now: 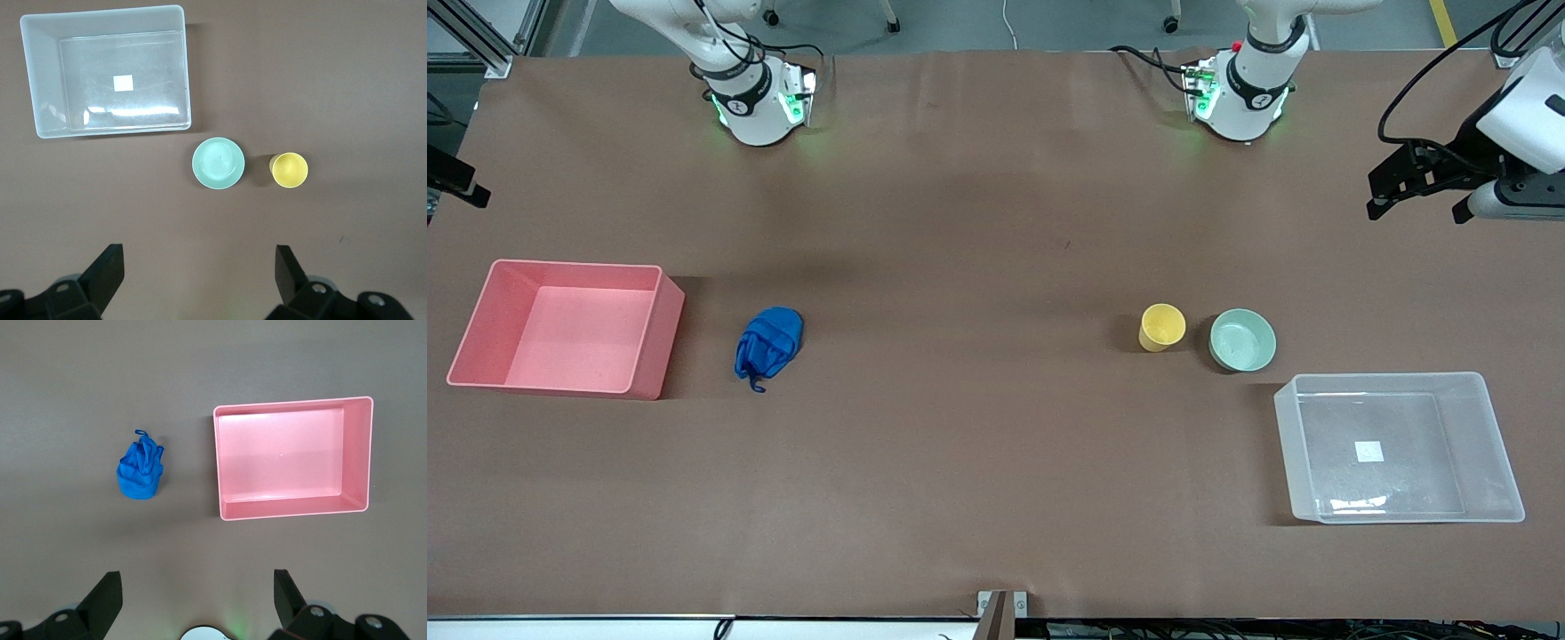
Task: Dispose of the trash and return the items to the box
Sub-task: 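Move the right gripper toward the blue bag while the left gripper reaches the bowl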
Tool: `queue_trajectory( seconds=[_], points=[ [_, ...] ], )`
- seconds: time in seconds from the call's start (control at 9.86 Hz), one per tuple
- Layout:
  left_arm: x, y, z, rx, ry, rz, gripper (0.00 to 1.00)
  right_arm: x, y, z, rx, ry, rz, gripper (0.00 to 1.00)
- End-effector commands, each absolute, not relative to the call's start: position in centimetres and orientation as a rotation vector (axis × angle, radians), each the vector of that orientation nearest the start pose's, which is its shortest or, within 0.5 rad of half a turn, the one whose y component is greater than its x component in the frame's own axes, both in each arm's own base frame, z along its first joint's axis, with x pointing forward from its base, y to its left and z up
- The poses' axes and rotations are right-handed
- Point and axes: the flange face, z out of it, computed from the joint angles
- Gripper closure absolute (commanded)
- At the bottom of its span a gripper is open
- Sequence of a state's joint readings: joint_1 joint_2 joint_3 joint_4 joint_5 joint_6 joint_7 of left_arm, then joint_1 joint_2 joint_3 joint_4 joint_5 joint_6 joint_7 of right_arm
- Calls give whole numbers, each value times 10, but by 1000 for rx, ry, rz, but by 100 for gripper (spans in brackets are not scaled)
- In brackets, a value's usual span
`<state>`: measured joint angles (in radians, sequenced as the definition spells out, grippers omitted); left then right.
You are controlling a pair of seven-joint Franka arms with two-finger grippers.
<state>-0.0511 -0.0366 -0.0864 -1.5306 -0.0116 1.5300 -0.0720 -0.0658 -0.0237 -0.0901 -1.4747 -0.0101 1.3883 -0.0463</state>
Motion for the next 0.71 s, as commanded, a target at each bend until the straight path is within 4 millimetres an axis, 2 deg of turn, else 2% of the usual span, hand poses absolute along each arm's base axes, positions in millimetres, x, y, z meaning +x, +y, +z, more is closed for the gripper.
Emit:
queue_trajectory(
  seconds=[0.0, 0.2, 0.41, 0.51, 0.61],
  points=[
    [537, -75, 642, -3142, 128, -7, 0, 519, -84, 669, -3126, 168, 100, 0],
    [541, -76, 641, -3142, 128, -4, 0, 519, -84, 668, -3124, 167, 105, 0],
    [550, -78, 629, -3146, 106, 8, 0, 519, -81, 667, -3124, 160, 117, 0],
    [553, -77, 625, -3149, 113, -13, 0, 523, -70, 663, -3125, 127, 119, 0],
    [560, -77, 614, -3150, 106, 4, 0, 535, -48, 651, -3131, 60, 122, 0]
  ],
)
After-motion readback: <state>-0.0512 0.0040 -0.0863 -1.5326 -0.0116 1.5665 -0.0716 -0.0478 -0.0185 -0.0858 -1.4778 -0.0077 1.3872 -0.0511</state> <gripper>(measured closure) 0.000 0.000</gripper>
